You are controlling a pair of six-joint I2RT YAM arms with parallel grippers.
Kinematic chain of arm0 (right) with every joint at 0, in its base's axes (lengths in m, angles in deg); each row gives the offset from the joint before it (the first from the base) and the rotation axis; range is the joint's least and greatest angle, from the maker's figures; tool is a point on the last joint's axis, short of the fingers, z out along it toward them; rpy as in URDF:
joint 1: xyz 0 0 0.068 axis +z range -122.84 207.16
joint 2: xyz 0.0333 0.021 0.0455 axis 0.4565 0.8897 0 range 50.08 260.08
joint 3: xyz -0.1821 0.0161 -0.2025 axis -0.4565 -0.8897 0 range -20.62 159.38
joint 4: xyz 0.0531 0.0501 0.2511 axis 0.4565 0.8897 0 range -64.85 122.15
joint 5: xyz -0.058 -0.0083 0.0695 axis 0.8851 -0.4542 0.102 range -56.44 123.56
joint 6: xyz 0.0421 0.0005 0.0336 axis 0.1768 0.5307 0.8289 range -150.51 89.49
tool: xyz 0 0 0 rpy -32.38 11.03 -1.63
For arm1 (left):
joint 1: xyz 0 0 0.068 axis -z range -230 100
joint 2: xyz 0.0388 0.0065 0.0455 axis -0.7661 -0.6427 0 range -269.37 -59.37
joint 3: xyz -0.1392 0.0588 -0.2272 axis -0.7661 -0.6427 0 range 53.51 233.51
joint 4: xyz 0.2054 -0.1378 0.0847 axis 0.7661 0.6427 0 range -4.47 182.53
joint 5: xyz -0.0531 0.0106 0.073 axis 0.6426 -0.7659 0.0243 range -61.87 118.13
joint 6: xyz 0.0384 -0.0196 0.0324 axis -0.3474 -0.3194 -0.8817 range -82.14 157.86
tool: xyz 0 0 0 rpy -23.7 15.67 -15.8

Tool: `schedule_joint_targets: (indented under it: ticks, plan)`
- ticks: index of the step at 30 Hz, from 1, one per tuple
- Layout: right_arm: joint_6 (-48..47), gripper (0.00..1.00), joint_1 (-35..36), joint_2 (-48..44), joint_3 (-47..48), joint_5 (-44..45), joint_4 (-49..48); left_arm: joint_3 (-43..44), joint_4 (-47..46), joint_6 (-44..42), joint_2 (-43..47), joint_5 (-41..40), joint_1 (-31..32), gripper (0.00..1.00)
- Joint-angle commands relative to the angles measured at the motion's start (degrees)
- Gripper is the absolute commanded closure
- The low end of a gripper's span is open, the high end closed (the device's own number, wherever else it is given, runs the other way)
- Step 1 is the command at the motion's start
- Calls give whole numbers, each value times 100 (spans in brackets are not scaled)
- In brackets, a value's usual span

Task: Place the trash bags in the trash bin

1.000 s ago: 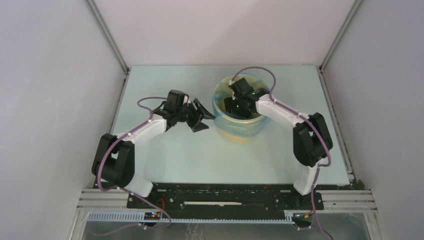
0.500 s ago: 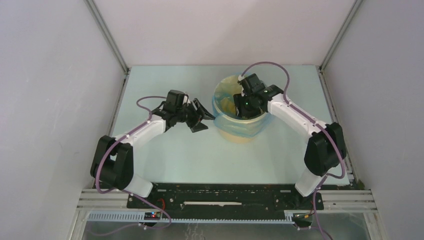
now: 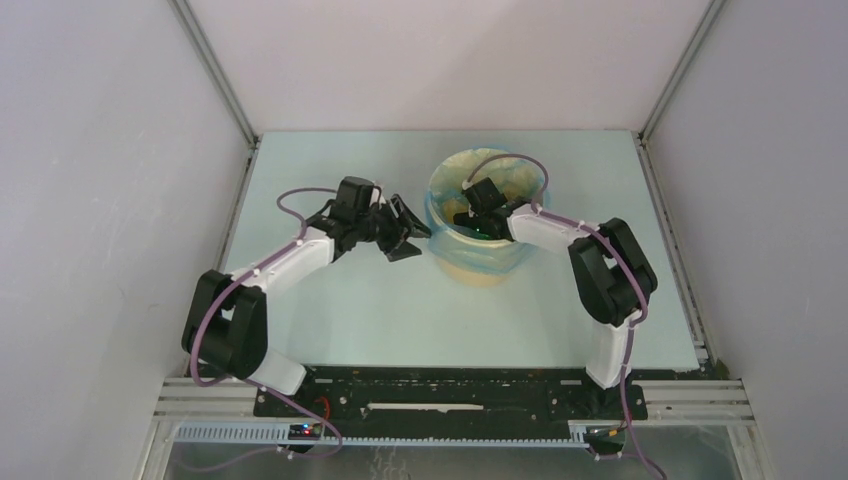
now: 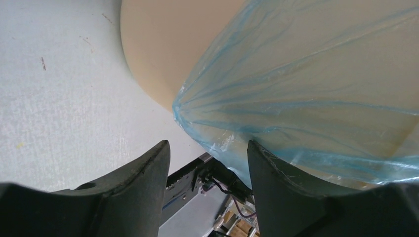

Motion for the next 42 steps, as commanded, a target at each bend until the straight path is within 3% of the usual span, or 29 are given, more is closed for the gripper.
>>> schedule_joint_targets:
  ticks: [1,7,21,27,38,42]
  plan:
    - [78,30,-47,230,-236,-108,-792,401,-91,-12,-11,-61,56,36]
    - [93,29,-104,497,-238,-298,-718,442,18,-68,-20,-104,60,36]
    - [546,26,-100,-942,175,-427,439,426,142,-285,47,-172,69,36]
    - [593,30,-105,-1231,566,-458,793,331,163,-330,132,-278,76,36]
    - [425,28,-83,-1575,2305,-95,2066,253,1050,-1036,982,-1104,73,29]
    - [325,23,-91,-2102,2842,47,2557,48,1639,-1232,1726,-1551,-42,15]
